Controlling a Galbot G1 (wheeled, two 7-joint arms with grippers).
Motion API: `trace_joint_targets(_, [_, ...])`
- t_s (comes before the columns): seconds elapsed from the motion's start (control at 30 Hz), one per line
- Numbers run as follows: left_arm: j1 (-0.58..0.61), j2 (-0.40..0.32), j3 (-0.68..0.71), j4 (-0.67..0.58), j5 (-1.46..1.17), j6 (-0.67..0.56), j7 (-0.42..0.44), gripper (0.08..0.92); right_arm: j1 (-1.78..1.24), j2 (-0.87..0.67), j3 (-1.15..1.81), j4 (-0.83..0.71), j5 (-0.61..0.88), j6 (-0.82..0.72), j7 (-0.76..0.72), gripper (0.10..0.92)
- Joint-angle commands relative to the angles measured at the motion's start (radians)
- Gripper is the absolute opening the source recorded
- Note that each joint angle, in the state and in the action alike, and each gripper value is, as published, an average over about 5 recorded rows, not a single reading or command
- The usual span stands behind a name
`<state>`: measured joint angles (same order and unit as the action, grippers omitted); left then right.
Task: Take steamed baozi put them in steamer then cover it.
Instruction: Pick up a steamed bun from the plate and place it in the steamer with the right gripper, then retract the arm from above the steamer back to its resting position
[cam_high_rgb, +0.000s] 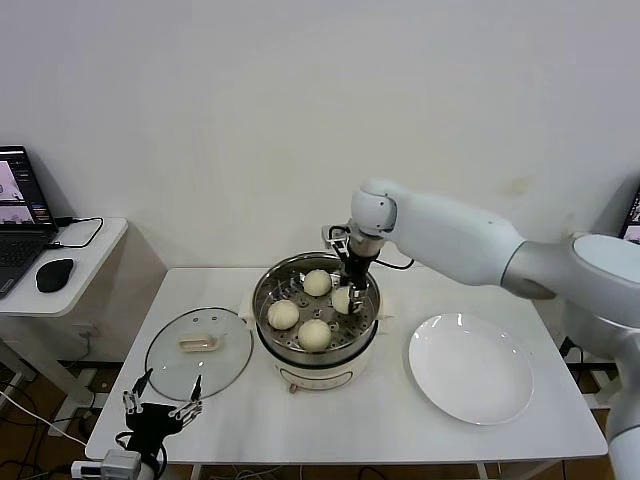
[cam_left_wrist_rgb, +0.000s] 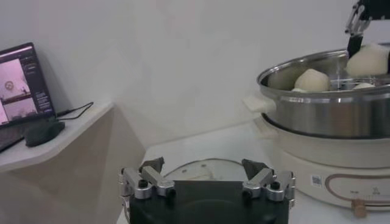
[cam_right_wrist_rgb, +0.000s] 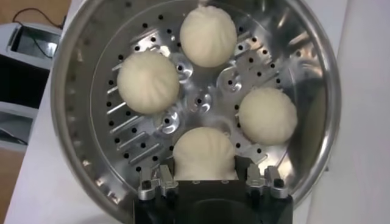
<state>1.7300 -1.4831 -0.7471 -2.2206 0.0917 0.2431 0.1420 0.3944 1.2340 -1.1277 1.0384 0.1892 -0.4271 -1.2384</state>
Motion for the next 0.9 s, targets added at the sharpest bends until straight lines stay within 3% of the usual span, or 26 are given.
trace_joint_targets(0.03, [-0.004,-0.002,0.004,0.007,-0.001,0.0,-0.001,0.823,-0.03,0.005,0.014,-0.015,-0.017,-0.003,0.017,0.623])
trace_joint_targets(0.33, [-0.007,-0.008,0.011,0.0,0.003,0.0,0.002,0.823,0.011,-0.083,0.071,0.074,0.014,-0.025,0.031,0.814])
trace_joint_targets(0.53, [-0.007,-0.008,0.012,0.005,0.009,-0.002,0.006,0.823,0.019,-0.274,0.246,0.226,0.095,-0.044,0.091,0.823])
trace_joint_targets(0.7, [-0.007,-0.02,0.015,0.02,0.008,-0.014,0.006,0.823,-0.108,-0.433,0.463,0.384,0.244,-0.049,0.276,0.823])
trace_joint_targets(0.9, [0.01,-0.016,0.036,0.006,0.004,-0.093,0.039,0.823,-0.417,-0.64,0.771,0.575,0.296,0.031,0.492,0.823])
